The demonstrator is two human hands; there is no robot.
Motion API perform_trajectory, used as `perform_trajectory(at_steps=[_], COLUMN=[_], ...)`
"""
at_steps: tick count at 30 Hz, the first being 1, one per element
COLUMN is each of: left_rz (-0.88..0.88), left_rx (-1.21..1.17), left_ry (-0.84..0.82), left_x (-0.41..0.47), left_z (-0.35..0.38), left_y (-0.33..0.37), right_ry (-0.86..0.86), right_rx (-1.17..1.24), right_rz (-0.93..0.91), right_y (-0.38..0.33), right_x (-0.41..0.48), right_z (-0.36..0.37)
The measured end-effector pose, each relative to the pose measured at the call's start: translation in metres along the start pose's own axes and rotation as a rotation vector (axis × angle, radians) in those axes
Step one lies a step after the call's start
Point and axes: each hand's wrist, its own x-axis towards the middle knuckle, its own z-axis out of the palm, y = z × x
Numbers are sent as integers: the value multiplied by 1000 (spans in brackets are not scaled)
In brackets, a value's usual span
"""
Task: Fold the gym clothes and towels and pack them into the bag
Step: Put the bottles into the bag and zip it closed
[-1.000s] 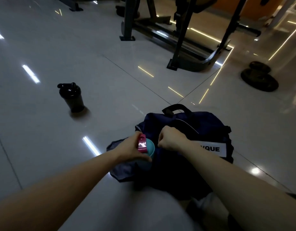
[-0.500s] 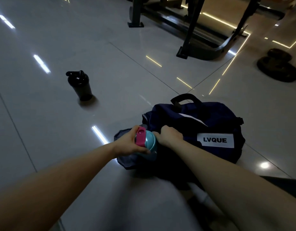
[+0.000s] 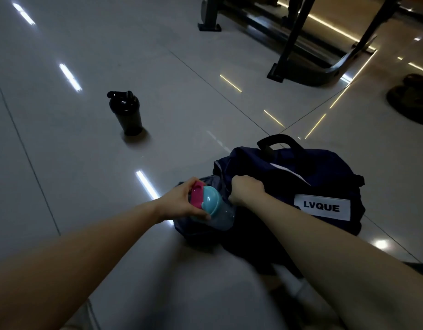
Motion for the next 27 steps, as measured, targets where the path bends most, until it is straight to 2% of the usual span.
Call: perform_trajectory(at_steps=[4, 11, 14, 17, 19, 20, 22, 24, 27], left_rz=[34, 122, 128, 74, 68, 59, -21, -149, -278], left_rx=[37, 365, 358, 298, 293, 237, -59, -310, -414], left_ry=[40, 21, 72, 204, 207, 159, 22, -20, -22], left_x=[9, 21, 22, 22, 28, 30, 30, 30, 32], left_z=[-7, 31, 56, 76, 80, 80, 75, 71, 80], left_y=[16, 49, 61, 63, 63, 63, 65, 63, 58], right_ry=[-86, -20, 25, 63, 80, 76, 47, 2, -21], right_rx=[204, 428, 344, 197, 138, 124, 122, 174, 252], right_rz=[38, -7, -53, -95, -100, -98, -93, -88, -120], right_y=[16, 34, 34, 32, 34, 36, 40, 46, 49], right_x=[-4, -40, -55, -63, -63, -63, -63, -61, -57], right_z=[-25, -60, -67, -74, -76, -77, -78, -79, -76])
